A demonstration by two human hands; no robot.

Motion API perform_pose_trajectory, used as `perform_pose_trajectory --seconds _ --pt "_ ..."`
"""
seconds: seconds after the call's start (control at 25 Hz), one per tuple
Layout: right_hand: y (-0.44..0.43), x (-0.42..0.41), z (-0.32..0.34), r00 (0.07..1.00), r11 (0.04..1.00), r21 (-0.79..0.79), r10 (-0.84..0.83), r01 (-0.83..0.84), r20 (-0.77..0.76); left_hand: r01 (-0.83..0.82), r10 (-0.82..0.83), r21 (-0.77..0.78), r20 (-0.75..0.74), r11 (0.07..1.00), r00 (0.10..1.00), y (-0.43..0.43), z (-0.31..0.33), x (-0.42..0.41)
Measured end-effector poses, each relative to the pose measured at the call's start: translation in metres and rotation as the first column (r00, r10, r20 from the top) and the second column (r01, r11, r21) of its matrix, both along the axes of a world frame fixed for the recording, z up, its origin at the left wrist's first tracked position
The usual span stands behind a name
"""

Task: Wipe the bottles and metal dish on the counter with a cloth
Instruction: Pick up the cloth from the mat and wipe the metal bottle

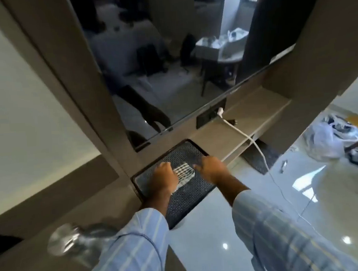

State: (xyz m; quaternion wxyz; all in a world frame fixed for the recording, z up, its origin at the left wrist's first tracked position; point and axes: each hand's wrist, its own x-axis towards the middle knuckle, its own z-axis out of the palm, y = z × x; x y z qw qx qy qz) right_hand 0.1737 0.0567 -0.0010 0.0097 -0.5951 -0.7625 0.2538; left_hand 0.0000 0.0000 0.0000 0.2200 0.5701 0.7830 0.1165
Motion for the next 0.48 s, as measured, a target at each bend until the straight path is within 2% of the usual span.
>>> perform_pose_trajectory --seconds 0.16,0.28,0.4,0.48 --pt "0.044 -0.018 -0.067 0.998 0.992 -0.109 -0.064 0.062 -0.020 -0.103 0.082 -0.113 -0.171 0.988 0.982 0.033 -0.072 -0.027" --pt "0.056 -0.030 -0.101 0.993 0.990 -0.091 -0.111 0.107 -0.047 -0.102 0.078 -0.202 -0.121 0.974 0.990 0.046 -0.103 -0.036" --pt "0.059 -0.037 -0.113 0.989 0.986 -0.128 -0.121 0.109 -0.091 -0.083 0.063 -0.244 -0.089 0.966 0.994 0.052 -0.108 -0.038" --pt "0.062 -0.038 -0.110 0.965 0.969 -0.181 -0.201 0.170 -0.168 -0.121 0.132 -0.239 0.027 0.963 0.991 0.053 -0.100 -0.036"
